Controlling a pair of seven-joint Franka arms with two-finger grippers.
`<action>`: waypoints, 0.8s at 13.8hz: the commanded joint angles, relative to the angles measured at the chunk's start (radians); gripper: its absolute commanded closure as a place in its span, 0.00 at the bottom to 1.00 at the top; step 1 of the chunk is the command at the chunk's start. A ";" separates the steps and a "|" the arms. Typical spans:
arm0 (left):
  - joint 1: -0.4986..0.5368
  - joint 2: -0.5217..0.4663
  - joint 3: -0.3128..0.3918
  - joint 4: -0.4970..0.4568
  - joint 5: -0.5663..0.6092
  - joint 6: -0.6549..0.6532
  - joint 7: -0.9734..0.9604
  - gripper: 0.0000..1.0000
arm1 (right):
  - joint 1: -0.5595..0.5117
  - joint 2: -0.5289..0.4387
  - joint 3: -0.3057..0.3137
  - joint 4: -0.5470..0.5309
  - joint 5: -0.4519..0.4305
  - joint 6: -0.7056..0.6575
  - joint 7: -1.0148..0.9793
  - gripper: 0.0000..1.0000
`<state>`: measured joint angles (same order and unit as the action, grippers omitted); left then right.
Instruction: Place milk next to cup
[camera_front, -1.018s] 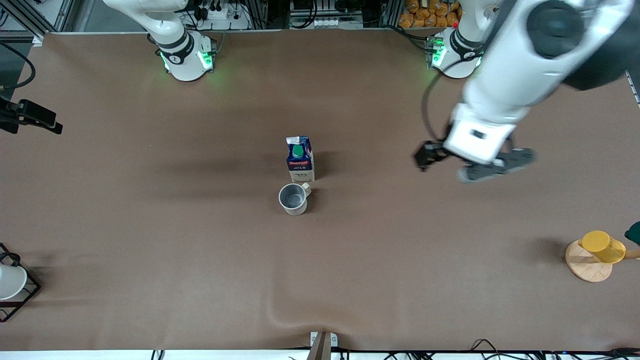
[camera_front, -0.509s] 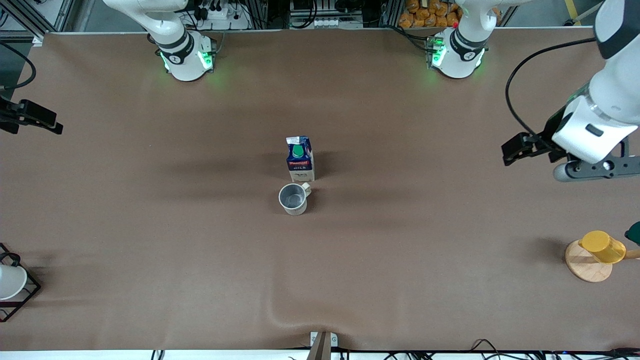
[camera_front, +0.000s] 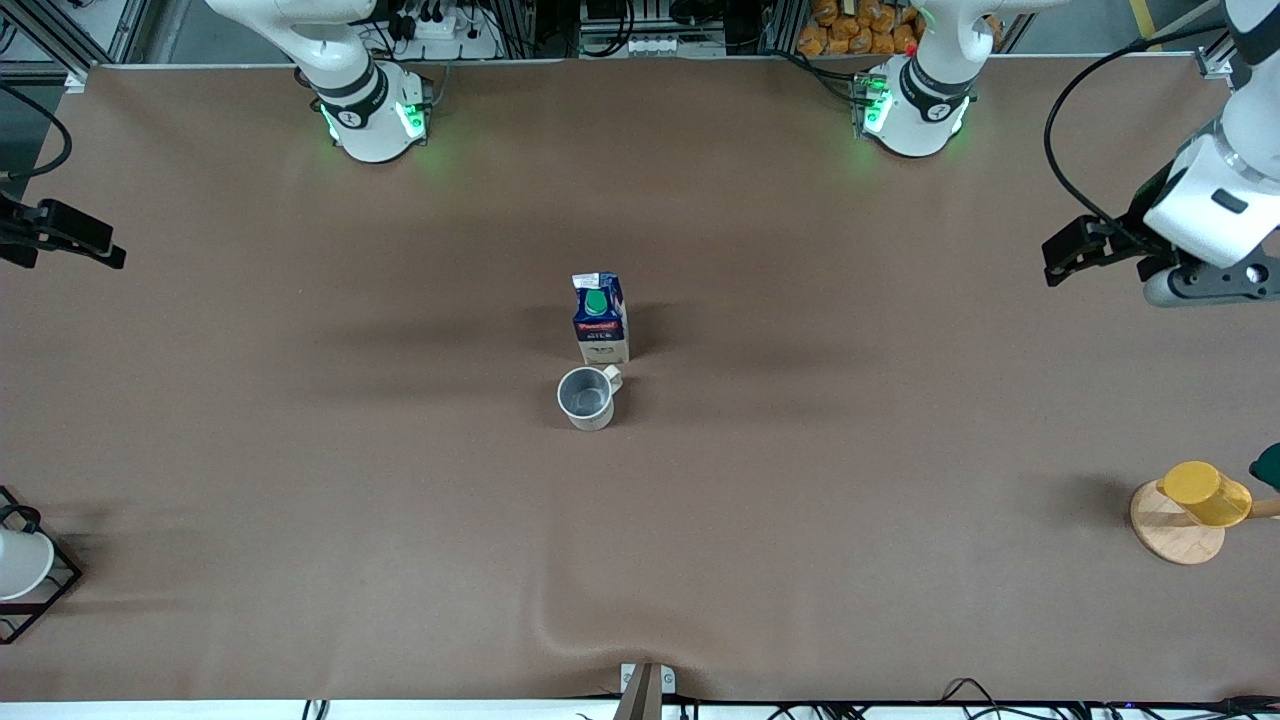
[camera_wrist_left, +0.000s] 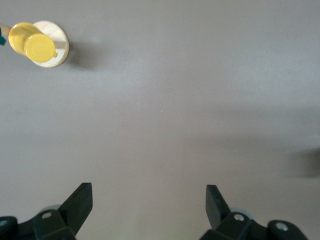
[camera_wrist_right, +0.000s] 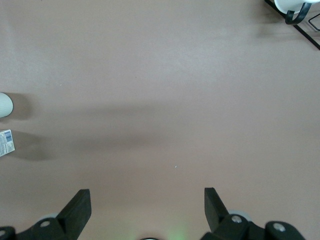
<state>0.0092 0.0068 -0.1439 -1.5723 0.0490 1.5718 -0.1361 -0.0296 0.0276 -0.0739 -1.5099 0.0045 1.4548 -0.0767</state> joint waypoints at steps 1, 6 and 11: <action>-0.009 -0.031 0.035 -0.040 -0.017 0.027 0.049 0.00 | 0.004 -0.003 0.003 0.003 -0.015 0.006 0.017 0.00; -0.011 -0.037 0.035 -0.038 -0.017 0.025 0.049 0.00 | 0.004 -0.003 0.003 0.003 -0.009 0.007 0.018 0.00; -0.008 -0.042 0.040 -0.040 -0.021 0.017 0.047 0.00 | 0.020 -0.002 0.005 0.003 0.000 0.007 0.018 0.00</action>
